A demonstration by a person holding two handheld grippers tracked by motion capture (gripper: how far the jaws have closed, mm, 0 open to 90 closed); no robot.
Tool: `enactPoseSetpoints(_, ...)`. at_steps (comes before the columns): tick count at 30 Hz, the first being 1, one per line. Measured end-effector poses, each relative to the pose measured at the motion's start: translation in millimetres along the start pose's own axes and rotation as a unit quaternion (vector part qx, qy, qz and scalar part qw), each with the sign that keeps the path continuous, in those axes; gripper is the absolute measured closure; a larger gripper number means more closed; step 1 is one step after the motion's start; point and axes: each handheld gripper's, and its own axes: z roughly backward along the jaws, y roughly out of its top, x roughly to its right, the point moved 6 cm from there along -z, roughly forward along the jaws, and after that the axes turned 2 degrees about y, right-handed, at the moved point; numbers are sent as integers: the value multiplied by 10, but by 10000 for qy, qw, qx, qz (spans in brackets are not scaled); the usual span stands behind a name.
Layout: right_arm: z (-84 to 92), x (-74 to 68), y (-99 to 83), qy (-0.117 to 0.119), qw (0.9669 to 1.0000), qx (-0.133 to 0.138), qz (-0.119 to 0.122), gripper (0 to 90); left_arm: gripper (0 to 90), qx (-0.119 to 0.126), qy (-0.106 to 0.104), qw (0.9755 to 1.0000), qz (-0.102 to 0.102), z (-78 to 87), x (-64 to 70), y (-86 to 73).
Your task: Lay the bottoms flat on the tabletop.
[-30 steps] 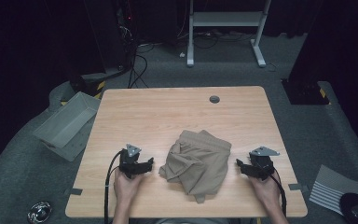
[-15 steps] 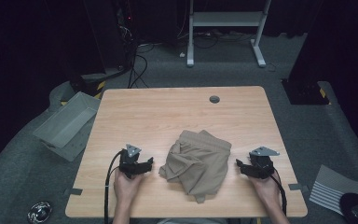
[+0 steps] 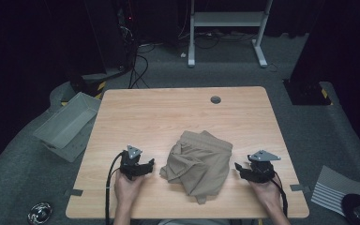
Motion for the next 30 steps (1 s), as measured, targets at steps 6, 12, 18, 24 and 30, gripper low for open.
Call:
enactPoseSetpoints(6, 72, -197, -23, 364, 9987, 156, 315, 350, 229, 1, 4, 10000, 0, 0, 0, 0)
enactPoseSetpoints(12, 176, -360, 21, 678, 9961, 366, 423, 354, 229, -1, 7, 10000, 0, 0, 0, 0)
enactPoseSetpoints(18, 170, -515, 88, 907, 9939, 383, 498, 354, 228, 1, 6, 10000, 2, 0, 0, 0)
enactPoseSetpoints(24, 68, -561, 133, 972, 9933, 313, 539, 364, 228, 0, 6, 10000, -1, 0, 0, -1)
enactPoseSetpoints(30, -40, -544, 154, 927, 9941, 139, 553, 377, 227, 2, 4, 10000, -4, 1, 2, -2)
